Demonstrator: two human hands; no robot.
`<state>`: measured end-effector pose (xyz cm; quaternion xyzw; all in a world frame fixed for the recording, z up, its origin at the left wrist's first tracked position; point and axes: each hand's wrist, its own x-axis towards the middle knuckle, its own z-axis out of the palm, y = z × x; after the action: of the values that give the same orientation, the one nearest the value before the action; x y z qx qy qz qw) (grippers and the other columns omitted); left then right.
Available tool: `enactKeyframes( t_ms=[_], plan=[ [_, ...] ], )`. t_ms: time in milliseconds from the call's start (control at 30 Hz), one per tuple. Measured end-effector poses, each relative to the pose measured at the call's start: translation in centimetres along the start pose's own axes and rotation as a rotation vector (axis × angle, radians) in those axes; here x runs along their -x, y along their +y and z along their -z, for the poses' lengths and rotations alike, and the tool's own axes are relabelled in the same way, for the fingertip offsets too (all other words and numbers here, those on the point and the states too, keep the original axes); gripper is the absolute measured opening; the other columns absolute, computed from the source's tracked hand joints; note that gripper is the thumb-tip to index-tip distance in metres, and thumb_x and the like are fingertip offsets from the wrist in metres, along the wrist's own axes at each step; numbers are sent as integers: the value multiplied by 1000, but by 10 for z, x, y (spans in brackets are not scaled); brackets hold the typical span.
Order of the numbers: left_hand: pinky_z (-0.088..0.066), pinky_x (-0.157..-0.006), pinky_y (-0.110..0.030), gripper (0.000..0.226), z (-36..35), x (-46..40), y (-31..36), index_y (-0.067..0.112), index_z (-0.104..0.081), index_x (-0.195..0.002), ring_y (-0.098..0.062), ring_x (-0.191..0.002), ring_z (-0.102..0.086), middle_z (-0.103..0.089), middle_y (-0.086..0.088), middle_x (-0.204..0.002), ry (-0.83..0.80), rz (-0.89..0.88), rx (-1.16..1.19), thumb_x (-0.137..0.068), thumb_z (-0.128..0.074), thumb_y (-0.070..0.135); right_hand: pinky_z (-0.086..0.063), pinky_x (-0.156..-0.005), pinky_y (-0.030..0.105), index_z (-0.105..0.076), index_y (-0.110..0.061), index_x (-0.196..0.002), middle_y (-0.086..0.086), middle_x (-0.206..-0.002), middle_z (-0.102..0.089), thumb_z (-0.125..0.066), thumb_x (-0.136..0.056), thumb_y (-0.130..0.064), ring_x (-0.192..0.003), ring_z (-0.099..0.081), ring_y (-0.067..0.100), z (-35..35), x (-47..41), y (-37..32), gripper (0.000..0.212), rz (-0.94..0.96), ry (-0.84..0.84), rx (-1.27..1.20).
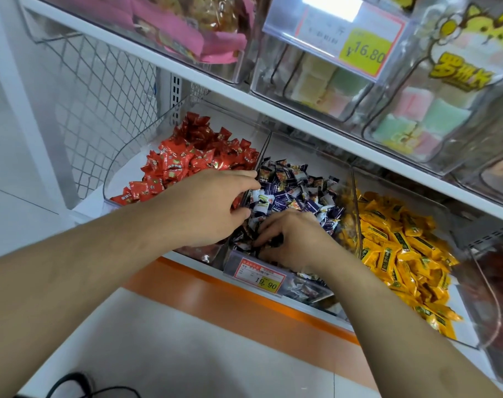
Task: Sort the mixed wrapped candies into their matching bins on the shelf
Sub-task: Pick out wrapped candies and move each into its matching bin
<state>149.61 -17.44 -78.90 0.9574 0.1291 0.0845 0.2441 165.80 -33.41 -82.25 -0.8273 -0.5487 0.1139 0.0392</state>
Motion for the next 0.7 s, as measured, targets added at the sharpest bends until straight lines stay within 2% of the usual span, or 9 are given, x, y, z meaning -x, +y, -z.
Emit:
enactKeyframes(
  t_ms=[133,233,500,633,700],
  plan=[
    [-18,-118,-23,55,1,1,-1,40,-40,-155,-2,-152,-26,-20,28,-165,-8,0,7,-103,-56,37,-38,-99,40,-79,-49,-93,-27,-114,-62,-83,-82,-41,-114,-49,10,1,1,11,15,-63,76,135],
    [-20,-120,-26,55,2,1,0,40,-39,-156,-4,-152,-26,-20,27,-166,-16,3,7,-104,-56,37,-31,-96,37,-78,-46,-99,-25,-121,-61,-84,-80,-47,-121,-47,11,6,1,17,19,-141,111,184],
    [-21,-123,-30,55,1,0,-2,41,-39,-155,-3,-152,-26,-20,28,-165,-12,0,18,-103,-56,40,-35,-102,40,-77,-45,-109,-18,-125,-62,-81,-84,-47,-127,-48,16,13,-2,12,26,-213,157,257],
    [-23,-122,-29,55,-1,-1,-2,40,-40,-155,-4,-151,-28,-21,27,-165,2,-4,17,-103,-57,39,-30,-106,43,-76,-47,-113,-18,-136,-57,-81,-86,-36,-131,-41,19,16,3,12,29,-120,163,129],
    [-23,-121,-27,55,-2,-2,-2,40,-40,-155,-4,-151,-28,-21,27,-165,11,-8,11,-102,-57,39,-31,-107,41,-78,-46,-108,-22,-128,-60,-83,-85,-30,-126,-43,13,21,8,9,28,-37,161,-31]
  ],
)
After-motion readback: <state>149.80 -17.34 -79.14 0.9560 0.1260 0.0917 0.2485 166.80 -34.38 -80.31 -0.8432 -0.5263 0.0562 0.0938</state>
